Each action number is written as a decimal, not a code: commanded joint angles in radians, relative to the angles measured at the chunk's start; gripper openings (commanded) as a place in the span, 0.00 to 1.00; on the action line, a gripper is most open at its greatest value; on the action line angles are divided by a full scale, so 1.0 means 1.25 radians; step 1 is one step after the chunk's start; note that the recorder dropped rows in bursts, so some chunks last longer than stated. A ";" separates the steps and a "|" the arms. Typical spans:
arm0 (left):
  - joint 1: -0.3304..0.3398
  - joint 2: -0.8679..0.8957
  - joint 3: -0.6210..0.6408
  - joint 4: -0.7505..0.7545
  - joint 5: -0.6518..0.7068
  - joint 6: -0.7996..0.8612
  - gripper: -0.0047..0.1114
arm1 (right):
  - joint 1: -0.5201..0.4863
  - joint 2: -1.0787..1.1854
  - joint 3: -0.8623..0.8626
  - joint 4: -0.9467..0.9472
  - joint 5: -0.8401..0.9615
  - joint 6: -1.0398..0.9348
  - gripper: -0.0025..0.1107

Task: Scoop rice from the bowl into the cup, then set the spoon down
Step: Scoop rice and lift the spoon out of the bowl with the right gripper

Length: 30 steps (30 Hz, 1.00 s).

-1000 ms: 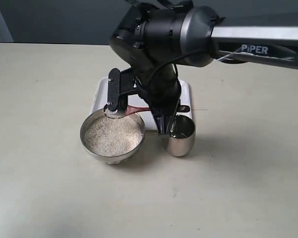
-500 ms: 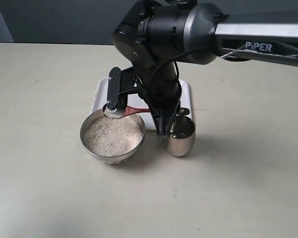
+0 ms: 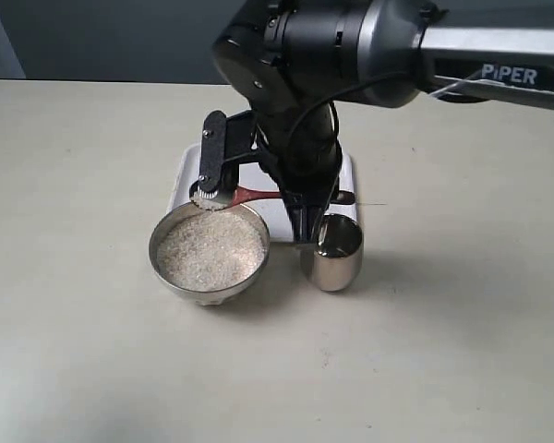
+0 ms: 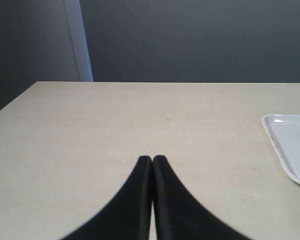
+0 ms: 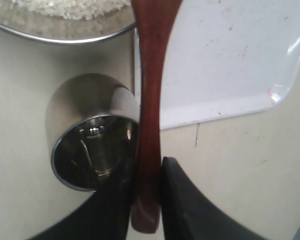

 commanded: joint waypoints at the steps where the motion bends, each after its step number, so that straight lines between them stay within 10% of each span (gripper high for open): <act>1: -0.004 0.000 0.004 0.000 -0.004 -0.002 0.04 | -0.005 -0.010 -0.004 -0.007 0.003 -0.001 0.02; 30: -0.004 0.000 0.004 0.000 -0.004 -0.002 0.04 | -0.075 -0.048 0.035 0.040 0.003 -0.001 0.02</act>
